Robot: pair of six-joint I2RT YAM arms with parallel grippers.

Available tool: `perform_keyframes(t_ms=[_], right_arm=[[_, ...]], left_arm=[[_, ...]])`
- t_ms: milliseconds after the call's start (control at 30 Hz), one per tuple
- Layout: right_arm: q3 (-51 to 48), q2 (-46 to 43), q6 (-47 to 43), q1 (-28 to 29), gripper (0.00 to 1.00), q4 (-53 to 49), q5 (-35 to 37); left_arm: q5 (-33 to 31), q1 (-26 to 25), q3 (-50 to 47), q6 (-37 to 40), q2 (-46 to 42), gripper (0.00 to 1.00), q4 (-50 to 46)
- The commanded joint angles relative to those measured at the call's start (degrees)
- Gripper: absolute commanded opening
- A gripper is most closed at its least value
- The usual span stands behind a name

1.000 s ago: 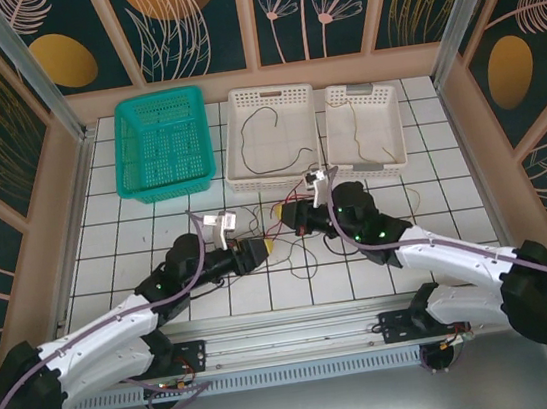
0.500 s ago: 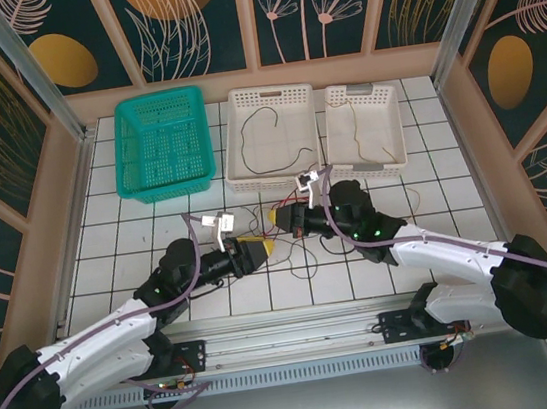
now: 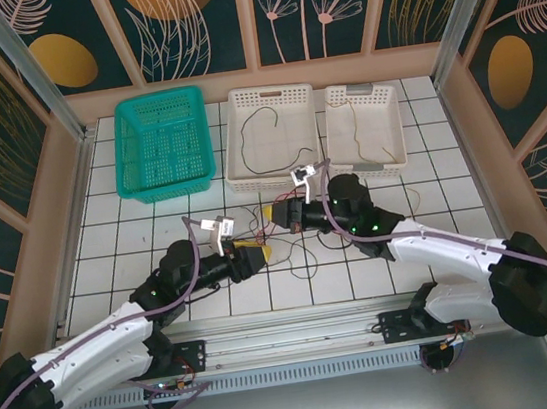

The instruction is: Untangle the cables

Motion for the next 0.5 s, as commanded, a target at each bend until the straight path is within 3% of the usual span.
perform_keyframes(t_ms=[0,300,400,467], right_arm=[[2.4,1.4,-0.9,1.2,0.0,1.5,-2.5],[3.4,4.3,-0.9,1.3,0.0,1.0,-3.7],[3.4,3.5,-1.7,1.0,0.0,-0.5,-2.0],[3.0,2.0,-2.4,0.7,0.1,-1.7,-0.2]], left_arm=[[0.5,-0.2,1.4,0.8,0.5,0.46,2.9],[-2.5,-0.2,1.6,1.4,-1.7,0.0,0.8],[-6.2,-0.2,2.2,1.7,-4.1,0.0,-2.4],[-10.2,-0.3,3.5,1.9,-6.1,0.0,-6.3]])
